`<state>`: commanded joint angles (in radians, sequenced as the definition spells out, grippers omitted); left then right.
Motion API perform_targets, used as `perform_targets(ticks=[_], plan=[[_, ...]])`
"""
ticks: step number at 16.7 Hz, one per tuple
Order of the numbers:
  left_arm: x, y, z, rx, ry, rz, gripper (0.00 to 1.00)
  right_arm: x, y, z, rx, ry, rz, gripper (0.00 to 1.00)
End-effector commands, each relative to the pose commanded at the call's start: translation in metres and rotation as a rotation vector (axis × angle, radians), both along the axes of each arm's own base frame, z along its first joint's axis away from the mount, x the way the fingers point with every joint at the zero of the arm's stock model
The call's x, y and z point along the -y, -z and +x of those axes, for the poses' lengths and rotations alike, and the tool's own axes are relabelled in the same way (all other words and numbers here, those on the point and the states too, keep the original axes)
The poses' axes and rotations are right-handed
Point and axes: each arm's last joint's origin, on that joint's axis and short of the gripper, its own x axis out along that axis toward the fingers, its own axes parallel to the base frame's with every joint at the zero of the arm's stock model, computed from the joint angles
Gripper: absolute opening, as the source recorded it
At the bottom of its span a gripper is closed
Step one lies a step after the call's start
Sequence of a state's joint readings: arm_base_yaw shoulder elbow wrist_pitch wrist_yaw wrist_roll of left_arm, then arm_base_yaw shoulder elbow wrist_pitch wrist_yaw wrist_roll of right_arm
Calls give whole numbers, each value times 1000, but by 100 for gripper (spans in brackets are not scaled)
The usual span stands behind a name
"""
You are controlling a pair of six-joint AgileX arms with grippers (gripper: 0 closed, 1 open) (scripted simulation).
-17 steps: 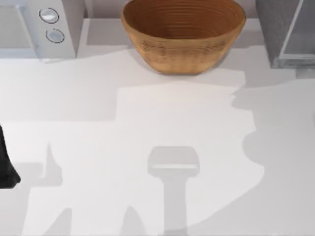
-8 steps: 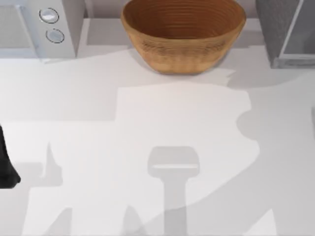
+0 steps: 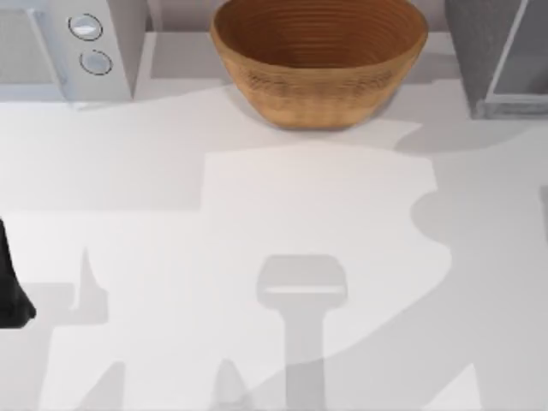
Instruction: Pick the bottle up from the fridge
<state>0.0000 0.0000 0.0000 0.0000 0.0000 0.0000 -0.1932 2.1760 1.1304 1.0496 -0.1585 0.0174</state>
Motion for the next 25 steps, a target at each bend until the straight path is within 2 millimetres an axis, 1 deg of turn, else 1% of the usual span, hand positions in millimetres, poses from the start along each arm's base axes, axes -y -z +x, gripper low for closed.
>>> perform_targets(ticks=[6,7,16,18,23,25], plan=[[0,0,0,0,0,0,100,0,0,0,0,0,0,2],[0,0,0,0,0,0,100,0,0,0,0,0,0,0],[0,0,0,0,0,0,100,1,-1,0,1,3,1,0],[0,0,0,0,0,0,100,1,-10,0,-1,3,-2,0],[0,0,0,0,0,0,100,1,-45,0,-1,3,1,0],[0,0,0,0,0,0,100,1,-50,0,1,2,1,0]])
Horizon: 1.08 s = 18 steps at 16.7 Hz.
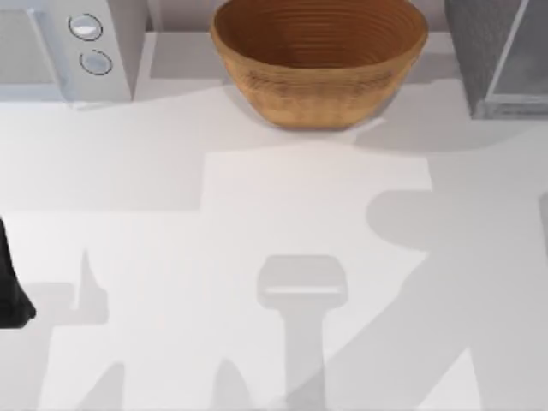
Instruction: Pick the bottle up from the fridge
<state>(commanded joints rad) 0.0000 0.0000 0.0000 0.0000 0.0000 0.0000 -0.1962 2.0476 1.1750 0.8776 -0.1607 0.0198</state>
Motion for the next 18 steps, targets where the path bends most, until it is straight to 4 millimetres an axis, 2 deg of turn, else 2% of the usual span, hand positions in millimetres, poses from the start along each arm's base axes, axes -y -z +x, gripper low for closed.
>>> perform_targets(ticks=[4,6,8,14,16,18], plan=[[0,0,0,0,0,0,100,0,2,-1,-4,0,2,0],[0,0,0,0,0,0,100,1,0,-9,0,0,-1,0],[0,0,0,0,0,0,100,1,-1,-25,0,1,-2,0],[0,0,0,0,0,0,100,0,5,-89,-18,0,5,0],[0,0,0,0,0,0,100,-1,3,-99,-7,0,3,0],[0,0,0,0,0,0,100,-1,3,-100,-5,0,3,0]])
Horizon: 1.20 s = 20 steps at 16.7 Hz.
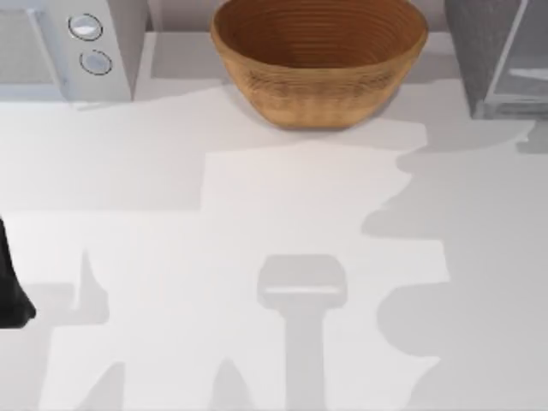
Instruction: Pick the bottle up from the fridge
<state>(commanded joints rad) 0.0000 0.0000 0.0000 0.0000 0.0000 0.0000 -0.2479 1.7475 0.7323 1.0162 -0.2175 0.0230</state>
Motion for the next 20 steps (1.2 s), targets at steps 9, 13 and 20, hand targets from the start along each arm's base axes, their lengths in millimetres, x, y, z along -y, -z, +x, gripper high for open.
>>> perform_targets(ticks=[9,13,20], plan=[[0,0,0,0,0,0,100,-19,-32,-31,17,-6,-11,0],[0,0,0,0,0,0,100,-41,-60,-93,34,-2,-16,0],[0,0,0,0,0,0,100,-69,-29,-208,40,-3,-8,0]])
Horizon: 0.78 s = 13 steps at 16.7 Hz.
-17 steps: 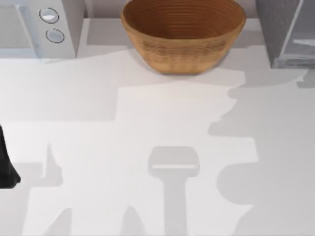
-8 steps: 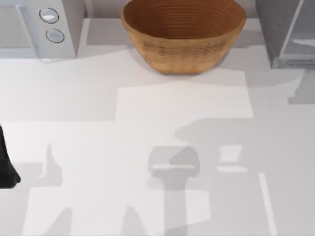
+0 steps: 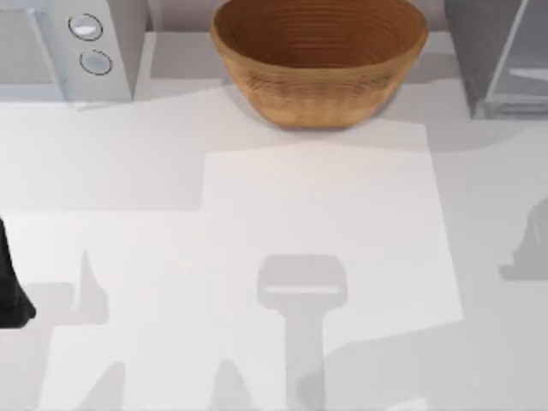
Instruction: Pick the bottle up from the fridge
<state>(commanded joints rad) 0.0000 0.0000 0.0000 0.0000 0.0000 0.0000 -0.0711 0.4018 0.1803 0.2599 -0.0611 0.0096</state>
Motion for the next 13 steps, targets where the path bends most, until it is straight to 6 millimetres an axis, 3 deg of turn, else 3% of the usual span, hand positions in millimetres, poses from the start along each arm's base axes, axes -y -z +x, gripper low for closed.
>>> perform_targets(ticks=[3,6,13], plan=[[0,0,0,0,0,0,100,-4,28,-19,-19,-4,2,0],[0,0,0,0,0,0,100,-7,47,-26,-36,-7,1,0],[0,0,0,0,0,0,100,-7,51,-28,-39,-7,2,0]])
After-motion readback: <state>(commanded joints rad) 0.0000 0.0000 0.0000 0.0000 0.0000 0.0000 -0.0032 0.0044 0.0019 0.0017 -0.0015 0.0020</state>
